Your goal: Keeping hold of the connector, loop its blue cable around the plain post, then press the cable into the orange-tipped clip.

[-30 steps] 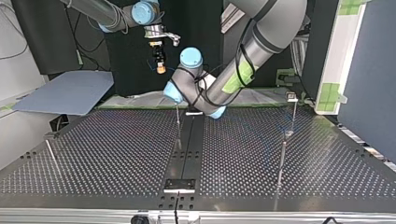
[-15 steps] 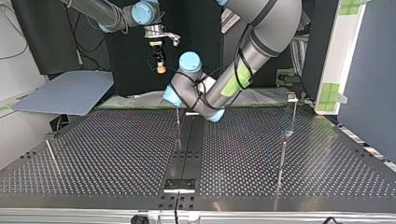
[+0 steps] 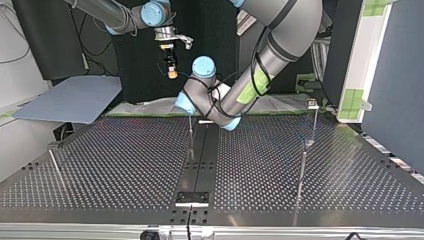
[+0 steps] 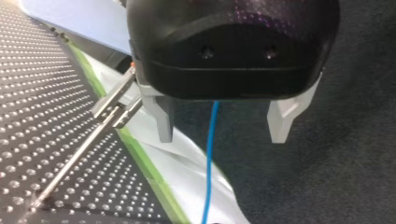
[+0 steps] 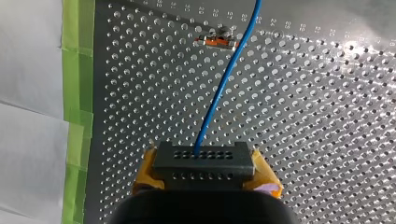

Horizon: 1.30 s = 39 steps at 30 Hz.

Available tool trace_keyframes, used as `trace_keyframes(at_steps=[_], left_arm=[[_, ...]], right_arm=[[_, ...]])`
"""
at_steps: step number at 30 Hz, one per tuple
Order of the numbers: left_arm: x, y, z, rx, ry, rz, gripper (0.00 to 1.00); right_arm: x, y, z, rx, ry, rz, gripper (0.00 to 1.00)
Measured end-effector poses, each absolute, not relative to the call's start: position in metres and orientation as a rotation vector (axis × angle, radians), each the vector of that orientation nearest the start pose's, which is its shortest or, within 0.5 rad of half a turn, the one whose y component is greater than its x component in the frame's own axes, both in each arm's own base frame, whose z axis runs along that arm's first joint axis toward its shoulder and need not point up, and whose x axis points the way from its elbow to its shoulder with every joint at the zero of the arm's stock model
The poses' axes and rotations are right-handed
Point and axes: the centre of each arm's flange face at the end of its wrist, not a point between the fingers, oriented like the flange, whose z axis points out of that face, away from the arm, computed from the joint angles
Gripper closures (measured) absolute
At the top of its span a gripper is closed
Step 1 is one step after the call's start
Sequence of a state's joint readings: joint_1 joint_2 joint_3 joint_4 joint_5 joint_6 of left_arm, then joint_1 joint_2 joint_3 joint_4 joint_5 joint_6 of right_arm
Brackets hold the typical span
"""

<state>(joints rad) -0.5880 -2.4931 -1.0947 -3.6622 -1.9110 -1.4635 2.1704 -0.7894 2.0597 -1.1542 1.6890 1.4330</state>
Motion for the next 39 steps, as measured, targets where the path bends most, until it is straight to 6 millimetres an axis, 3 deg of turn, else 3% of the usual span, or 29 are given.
trace_keyframes(at_steps=[19, 39], left_arm=[[0.502, -0.446, 0.110, 0.660, 2.362, 0.213, 0.00], [0.518, -0.420, 0.099, 0.592, 2.368, 0.247, 0.00]], right_arm=[[0.384, -0.346, -0.021, 1.695, -0.857, 1.377, 1.00], [0.385, -0.346, -0.021, 1.696, -0.854, 1.378, 1.00]])
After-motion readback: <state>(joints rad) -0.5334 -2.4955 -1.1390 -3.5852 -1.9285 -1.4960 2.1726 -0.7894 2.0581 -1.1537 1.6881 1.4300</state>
